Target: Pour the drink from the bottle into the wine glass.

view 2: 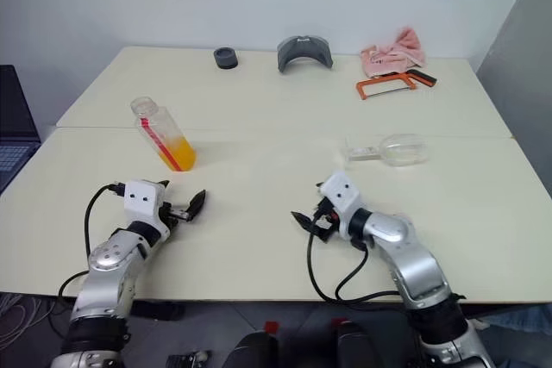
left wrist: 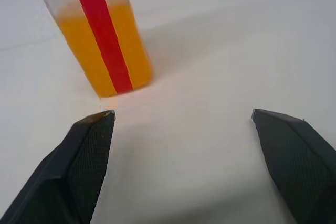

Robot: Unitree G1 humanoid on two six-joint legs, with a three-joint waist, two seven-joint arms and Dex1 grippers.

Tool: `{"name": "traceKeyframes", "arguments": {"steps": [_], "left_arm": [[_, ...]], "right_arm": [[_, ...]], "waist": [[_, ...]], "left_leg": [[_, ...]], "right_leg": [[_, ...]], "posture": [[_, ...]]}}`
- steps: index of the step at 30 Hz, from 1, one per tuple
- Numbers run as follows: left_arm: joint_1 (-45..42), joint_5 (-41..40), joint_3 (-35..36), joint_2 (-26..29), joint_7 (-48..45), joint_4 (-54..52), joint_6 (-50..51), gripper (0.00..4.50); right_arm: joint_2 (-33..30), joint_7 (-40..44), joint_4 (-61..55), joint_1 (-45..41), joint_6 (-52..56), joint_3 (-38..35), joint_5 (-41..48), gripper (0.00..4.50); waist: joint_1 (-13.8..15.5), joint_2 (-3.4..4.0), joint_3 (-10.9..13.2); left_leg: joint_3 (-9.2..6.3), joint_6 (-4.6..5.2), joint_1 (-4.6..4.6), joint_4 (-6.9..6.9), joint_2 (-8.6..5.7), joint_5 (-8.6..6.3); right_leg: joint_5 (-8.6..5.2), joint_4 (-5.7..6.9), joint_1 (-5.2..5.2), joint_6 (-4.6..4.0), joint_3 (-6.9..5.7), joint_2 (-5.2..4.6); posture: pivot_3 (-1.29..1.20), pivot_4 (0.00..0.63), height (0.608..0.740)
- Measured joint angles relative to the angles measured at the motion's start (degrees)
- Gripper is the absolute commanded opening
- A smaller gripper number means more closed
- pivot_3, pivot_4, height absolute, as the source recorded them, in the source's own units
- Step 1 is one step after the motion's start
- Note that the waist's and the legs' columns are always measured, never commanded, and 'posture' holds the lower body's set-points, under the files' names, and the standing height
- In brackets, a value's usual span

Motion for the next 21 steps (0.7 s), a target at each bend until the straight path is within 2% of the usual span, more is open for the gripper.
{"name": "traceKeyframes", "arguments": {"steps": [5, 10, 17, 21], "left_arm": [[1.7, -5.7, -3.0, 2.0, -11.2, -7.2, 5.2, 4.48], [-1.6, -9.8, -7.1, 7.3, -23.0, -13.7, 9.8, 4.48], [-9.4, -13.6, -12.1, 11.3, -35.3, -16.2, 15.8, 4.48], [-11.2, -14.1, -14.0, 11.6, -38.8, -16.1, 16.8, 4.48]], "right_arm": [[6.0, -5.3, -3.3, 1.0, 12.7, -12.4, 10.8, 4.5], [13.5, -17.1, -1.7, -6.6, 26.8, -28.4, 19.5, 4.5], [22.7, -32.7, 12.5, -16.5, 26.7, -43.0, 22.6, 4.5], [24.8, -38.5, 19.3, -20.7, 23.6, -47.9, 26.2, 4.5]], "waist": [[0.0, 0.01, 0.0], [0.0, 0.07, 0.0], [-0.4, 0.14, 0.1], [-0.6, 0.15, 0.1]], "left_leg": [[0.0, 0.0, 0.02, 0.0, -0.01, 0.0], [0.14, 0.0, 0.1, -0.04, 0.0, 0.0], [0.43, 0.01, 0.28, -0.36, -0.03, 0.01], [0.55, 0.02, 0.38, -0.6, 0.0, 0.02]], "right_leg": [[0.0, 0.02, 0.06, 0.0, -0.01, 0.14], [0.0, 0.05, 0.05, 0.0, 0.0, 0.2], [-0.01, 0.04, 0.01, -0.01, 0.16, 0.23], [-0.01, 0.01, -0.02, -0.02, 0.24, 0.22]], "posture": [[0.0, 0.15, 0.74], [0.0, 0.15, 0.74], [0.0, 0.15, 0.74], [0.0, 0.15, 0.74]]}}
